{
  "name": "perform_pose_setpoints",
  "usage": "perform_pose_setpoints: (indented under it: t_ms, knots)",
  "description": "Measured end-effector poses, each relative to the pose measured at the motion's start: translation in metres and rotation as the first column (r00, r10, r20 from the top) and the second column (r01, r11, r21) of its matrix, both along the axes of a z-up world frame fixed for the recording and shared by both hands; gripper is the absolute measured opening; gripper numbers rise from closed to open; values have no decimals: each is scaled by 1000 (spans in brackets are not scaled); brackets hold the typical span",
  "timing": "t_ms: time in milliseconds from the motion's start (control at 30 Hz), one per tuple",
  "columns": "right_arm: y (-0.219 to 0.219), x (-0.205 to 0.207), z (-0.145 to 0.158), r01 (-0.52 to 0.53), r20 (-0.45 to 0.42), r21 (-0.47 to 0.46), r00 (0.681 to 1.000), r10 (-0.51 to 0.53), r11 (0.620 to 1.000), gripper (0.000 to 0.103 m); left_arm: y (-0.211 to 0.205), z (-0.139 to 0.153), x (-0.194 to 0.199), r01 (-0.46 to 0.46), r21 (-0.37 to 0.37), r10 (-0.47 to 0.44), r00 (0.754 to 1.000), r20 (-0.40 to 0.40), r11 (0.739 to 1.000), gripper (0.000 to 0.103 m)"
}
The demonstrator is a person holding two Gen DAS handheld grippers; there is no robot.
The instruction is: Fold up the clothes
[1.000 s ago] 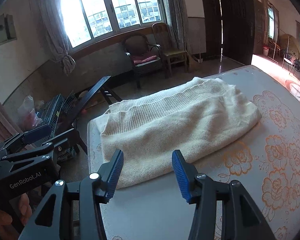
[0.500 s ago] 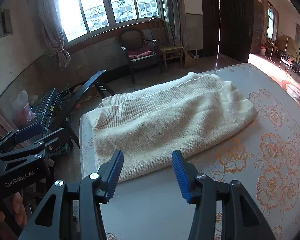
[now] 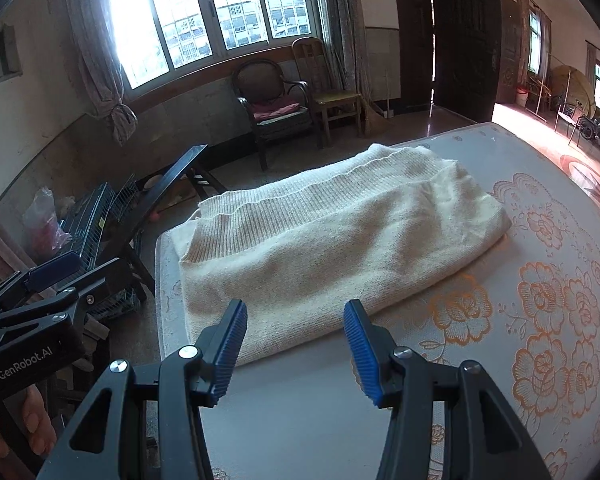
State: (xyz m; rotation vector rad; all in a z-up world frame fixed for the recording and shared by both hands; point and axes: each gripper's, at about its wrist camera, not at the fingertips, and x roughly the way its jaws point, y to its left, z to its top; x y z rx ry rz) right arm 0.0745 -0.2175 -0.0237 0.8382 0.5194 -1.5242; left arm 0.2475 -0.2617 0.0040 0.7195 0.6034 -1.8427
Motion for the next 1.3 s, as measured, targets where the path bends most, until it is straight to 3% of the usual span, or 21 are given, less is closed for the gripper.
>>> perform_pose_setpoints:
  t_ms: [367,700,867,1300]
  knots:
    - [0,-2,-3,7,7,2,1000,-7,1000,51,-3,-3,3,-11,32,12,999,-32,999,82]
    - [0,-1,-4,3,13,4,1000,-3,1000,51,-3,-8,-1,-22,17,22,1000,14,1000,82]
    - [0,-2,-4,6,15,4,1000,-6,1000,51,4,-6,-1,-21,-59,23,1000,20,998,83]
    - [0,-1,-5,3,20,9,1000,-3,1000,51,2,-13,-1,-16,-37,17,1000,15,999,83]
